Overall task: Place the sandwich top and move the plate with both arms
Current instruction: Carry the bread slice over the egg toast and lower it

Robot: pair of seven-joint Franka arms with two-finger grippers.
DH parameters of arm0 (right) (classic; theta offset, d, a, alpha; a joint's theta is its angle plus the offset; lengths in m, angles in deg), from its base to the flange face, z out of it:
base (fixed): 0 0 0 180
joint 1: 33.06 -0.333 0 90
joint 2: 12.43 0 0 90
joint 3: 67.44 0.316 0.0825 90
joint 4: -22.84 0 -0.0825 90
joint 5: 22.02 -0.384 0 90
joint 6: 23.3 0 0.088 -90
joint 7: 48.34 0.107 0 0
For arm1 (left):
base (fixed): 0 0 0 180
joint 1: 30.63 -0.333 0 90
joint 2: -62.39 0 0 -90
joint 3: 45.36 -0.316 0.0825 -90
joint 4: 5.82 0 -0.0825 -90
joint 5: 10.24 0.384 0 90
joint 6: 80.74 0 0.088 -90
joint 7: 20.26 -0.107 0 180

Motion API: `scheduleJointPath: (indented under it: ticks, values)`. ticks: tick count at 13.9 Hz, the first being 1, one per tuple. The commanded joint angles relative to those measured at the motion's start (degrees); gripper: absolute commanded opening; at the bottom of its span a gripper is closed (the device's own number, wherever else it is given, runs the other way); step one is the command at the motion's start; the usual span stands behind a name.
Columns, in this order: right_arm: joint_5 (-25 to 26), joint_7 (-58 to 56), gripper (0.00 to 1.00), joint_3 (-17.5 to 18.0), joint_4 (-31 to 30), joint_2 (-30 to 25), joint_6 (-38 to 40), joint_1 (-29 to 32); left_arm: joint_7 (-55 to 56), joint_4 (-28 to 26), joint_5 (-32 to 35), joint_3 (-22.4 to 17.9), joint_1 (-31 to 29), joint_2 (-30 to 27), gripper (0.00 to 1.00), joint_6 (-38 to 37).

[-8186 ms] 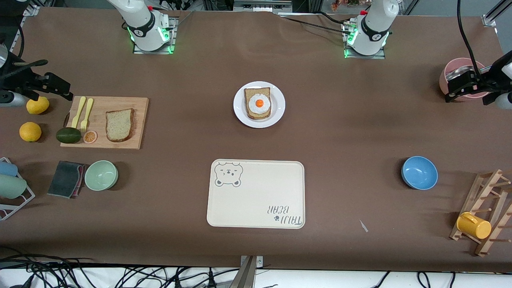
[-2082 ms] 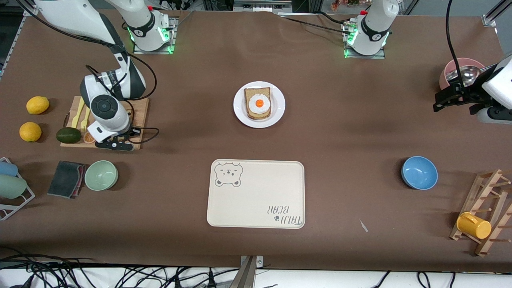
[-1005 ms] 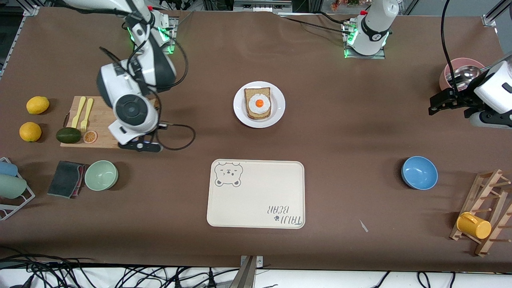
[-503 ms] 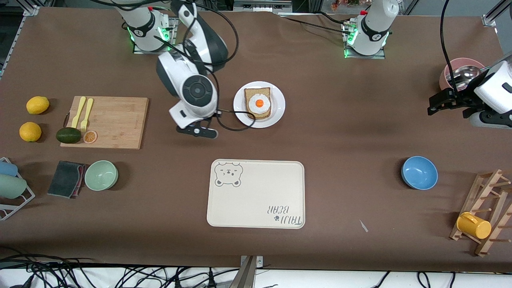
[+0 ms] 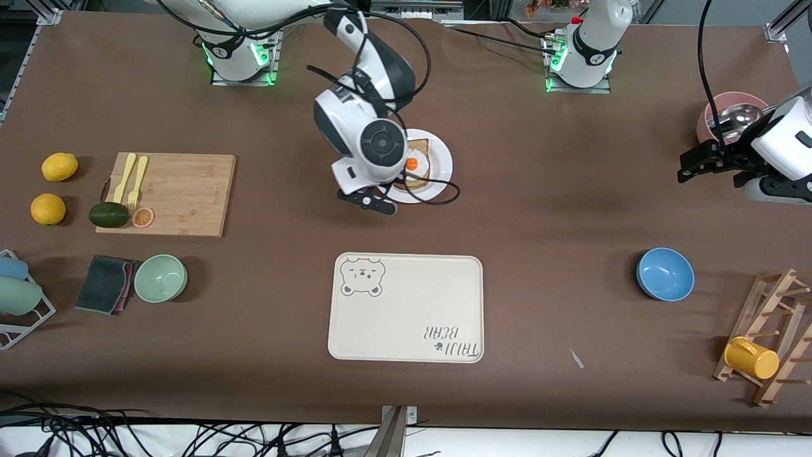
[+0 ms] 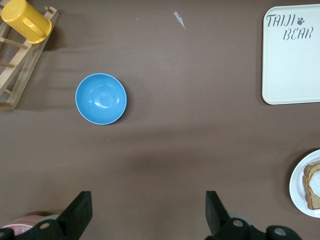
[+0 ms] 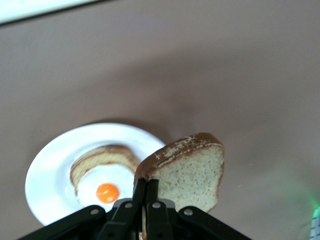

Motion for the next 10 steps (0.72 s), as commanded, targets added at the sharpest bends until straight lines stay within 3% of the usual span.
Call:
scheduleJointPath:
  ticks: [1,10]
  values:
    - [-2.3,1.7,0.00,-0.5,2.5,2.3,-2.3,-2.2,0.4,-0.5,-0.7,-0.2,0.0,-0.7,1.00,-0.2]
    - [-1.9,8.3,0.00,-0.7,2.4,6.9,-10.3,-7.3,-0.2,-0.4,-1.5,-0.2,-0.2,-0.6,1.00,-2.5]
